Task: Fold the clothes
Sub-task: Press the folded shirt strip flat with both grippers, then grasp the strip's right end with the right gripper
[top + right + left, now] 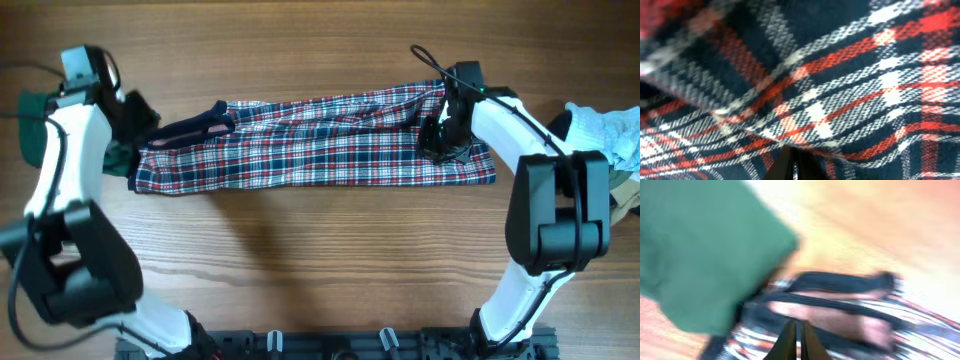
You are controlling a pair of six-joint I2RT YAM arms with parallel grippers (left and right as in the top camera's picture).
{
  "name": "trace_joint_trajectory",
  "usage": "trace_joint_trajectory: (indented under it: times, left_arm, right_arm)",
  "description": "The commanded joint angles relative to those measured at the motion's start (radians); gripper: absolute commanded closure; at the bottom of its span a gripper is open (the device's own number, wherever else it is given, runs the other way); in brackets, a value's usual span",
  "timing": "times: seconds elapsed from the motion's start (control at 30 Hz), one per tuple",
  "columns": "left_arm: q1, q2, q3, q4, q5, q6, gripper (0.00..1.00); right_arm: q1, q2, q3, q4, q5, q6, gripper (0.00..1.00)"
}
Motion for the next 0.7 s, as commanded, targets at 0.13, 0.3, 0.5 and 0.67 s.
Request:
trace_joint_trajectory:
  times: [0.13, 0.3, 0.5, 0.67]
  left_arm:
    - [-0.369, -0.031, 0.031, -0.073, 0.068, 0.044, 0.92]
    - [-0.424, 0.177, 0.031, -0.053, -0.014, 0.043, 0.94]
    - [-0.420, 0.294, 0.031, 0.030, -0.013, 0.011, 0.96]
    - [-0.388, 0.294, 0.031, 0.019, -0.014, 0.005, 0.96]
  right_arm:
    - [-0.033, -0.305, -0.005, 0.046, 0.001, 0.027, 0.89]
    - [-0.032, -0.232, -0.008, 0.318, -0.109, -0.029, 0.82]
    - [-0.032, 0.002, -0.008, 0.467, -0.201, 0.084, 0.91]
    - [-0.116, 0.145, -0.008, 0.481, 0.003, 0.089, 0.96]
